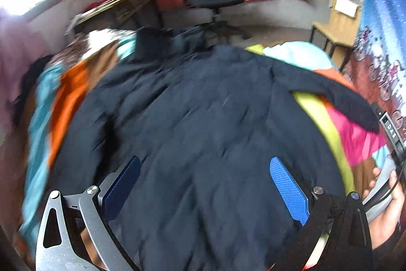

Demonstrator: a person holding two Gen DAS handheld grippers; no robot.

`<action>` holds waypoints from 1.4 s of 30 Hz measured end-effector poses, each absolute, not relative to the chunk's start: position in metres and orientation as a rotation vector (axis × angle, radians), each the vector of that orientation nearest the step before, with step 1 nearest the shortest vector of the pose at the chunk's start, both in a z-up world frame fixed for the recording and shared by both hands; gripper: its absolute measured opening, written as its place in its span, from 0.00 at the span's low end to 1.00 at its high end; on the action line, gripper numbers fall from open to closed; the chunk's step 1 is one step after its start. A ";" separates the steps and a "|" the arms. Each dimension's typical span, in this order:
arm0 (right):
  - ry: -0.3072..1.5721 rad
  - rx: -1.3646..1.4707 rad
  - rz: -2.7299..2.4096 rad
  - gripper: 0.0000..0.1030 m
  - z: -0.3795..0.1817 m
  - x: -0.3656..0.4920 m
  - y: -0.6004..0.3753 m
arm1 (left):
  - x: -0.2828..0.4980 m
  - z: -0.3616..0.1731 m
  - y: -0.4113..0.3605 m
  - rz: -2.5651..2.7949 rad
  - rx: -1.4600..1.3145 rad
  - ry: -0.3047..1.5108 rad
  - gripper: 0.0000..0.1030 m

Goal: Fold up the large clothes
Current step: 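Grasp the navy jacket's sleeve with the right tool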

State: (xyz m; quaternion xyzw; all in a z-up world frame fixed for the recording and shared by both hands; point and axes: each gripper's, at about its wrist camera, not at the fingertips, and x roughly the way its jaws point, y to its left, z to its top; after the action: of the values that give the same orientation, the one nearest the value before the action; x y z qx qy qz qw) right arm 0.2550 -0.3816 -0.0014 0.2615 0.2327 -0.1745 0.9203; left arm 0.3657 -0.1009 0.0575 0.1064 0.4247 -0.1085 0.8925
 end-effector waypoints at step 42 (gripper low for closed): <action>0.243 0.914 -0.500 0.05 -0.073 0.305 -0.507 | 0.590 -0.093 -0.186 -0.435 0.059 0.924 0.99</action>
State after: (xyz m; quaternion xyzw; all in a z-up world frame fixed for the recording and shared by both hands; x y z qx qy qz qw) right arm 0.3053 -0.5069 -0.0735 0.4353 0.1156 -0.2382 0.8605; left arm 0.5901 -0.1856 -0.0933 0.0281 0.4420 -0.2082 0.8721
